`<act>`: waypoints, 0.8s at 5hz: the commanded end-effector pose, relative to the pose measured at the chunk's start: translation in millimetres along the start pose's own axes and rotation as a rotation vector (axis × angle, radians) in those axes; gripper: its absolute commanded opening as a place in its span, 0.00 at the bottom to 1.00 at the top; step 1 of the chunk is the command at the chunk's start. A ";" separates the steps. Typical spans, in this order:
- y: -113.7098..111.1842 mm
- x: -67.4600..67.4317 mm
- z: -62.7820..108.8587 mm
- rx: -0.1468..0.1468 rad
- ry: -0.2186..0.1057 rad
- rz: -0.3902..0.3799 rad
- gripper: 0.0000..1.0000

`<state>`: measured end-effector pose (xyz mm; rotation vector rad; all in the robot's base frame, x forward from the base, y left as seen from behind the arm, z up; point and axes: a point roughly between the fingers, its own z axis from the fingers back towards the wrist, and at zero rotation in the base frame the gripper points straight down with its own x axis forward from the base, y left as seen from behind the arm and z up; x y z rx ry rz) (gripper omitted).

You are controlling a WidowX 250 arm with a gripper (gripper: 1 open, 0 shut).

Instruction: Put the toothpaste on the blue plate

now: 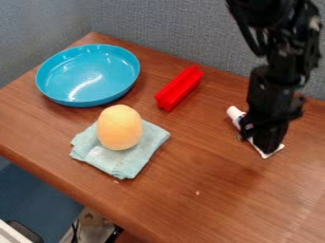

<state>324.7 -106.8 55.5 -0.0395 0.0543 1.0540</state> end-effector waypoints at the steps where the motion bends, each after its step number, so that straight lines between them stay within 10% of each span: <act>1: 0.7 21.0 55.9 -0.097 0.013 0.040 0.00; 3: 25.2 75.3 95.9 -0.121 0.017 0.160 0.00; 4: 16.8 65.7 78.6 -0.105 -0.007 0.134 1.00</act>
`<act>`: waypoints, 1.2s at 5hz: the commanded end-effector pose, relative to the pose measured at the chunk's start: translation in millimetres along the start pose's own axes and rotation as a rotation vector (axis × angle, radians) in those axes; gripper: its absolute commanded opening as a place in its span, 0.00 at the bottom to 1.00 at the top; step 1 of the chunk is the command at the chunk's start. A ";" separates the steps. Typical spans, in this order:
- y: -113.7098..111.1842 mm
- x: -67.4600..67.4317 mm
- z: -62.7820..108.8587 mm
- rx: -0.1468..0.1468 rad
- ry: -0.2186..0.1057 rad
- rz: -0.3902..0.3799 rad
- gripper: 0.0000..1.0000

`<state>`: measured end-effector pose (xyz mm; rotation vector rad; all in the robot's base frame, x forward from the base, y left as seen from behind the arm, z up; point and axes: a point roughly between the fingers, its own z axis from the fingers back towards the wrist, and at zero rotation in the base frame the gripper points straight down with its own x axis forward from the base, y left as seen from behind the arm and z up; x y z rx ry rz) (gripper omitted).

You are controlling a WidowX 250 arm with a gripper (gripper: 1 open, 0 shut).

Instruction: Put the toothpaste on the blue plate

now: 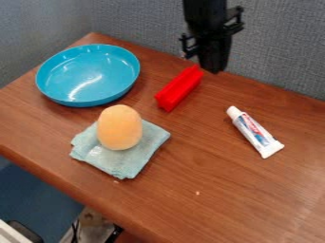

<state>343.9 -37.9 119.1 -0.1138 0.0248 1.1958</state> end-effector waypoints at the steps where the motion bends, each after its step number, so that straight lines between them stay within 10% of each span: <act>1: -11.0 -7.5 -6.9 -0.017 -0.035 -0.021 1.00; 6: -29.4 -13.9 -96.2 0.044 -0.103 -0.043 1.00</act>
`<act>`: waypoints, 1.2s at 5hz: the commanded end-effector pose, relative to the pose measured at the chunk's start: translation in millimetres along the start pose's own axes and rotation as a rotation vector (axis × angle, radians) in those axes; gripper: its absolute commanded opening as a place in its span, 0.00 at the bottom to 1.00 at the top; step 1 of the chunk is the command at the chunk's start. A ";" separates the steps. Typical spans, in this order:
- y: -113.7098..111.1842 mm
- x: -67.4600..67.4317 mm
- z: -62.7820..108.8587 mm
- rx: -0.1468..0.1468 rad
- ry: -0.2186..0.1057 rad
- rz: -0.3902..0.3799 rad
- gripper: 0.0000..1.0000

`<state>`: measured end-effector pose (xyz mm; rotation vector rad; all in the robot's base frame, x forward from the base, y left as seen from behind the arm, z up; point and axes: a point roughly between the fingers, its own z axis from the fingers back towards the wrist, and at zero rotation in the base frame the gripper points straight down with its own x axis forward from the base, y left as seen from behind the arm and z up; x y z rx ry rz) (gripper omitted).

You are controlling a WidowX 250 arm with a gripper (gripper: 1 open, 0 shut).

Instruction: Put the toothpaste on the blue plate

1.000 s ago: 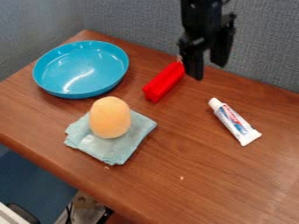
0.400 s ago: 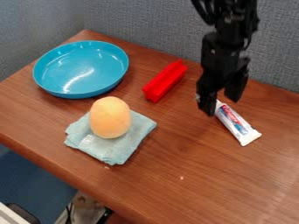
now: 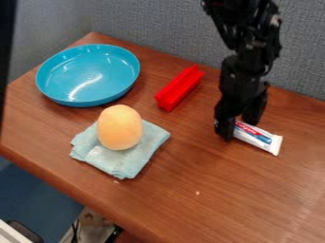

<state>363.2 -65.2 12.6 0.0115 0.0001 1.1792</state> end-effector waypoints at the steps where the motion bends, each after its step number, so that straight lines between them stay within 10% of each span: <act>1: -12.1 -2.9 12.6 -0.039 -0.026 -0.025 0.00; 6: 1.6 10.1 42.5 -0.006 -0.022 -0.129 0.00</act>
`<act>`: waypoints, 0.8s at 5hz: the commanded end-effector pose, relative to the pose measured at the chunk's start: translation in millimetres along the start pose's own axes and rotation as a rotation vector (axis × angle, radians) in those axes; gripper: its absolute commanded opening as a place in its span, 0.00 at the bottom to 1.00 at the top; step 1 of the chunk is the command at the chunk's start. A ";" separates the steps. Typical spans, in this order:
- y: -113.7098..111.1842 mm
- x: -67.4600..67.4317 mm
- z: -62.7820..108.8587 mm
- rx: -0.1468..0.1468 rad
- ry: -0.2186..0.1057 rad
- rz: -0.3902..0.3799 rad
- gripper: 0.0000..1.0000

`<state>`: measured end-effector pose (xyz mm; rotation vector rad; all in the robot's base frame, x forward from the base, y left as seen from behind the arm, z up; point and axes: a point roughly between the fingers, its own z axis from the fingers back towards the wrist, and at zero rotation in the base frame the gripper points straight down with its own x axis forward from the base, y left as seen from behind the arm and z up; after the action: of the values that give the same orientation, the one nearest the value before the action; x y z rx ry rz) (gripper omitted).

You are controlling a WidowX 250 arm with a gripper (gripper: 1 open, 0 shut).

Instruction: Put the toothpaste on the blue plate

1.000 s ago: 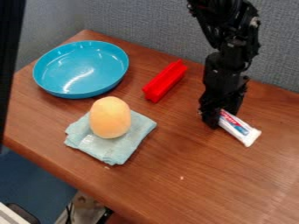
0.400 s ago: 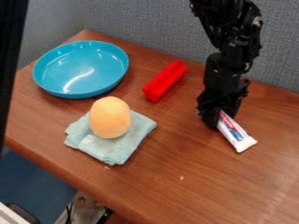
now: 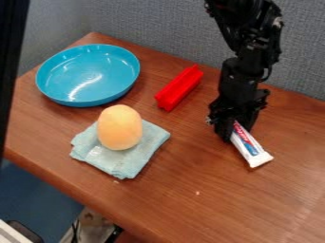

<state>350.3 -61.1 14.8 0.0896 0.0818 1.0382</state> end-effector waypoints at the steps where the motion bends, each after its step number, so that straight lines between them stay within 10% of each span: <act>1: -4.1 12.6 44.8 -0.102 -0.051 -0.007 0.00; 4: 1.6 16.3 52.2 -0.086 -0.049 -0.055 0.00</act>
<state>347.4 -54.3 28.0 0.0987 0.1013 0.9674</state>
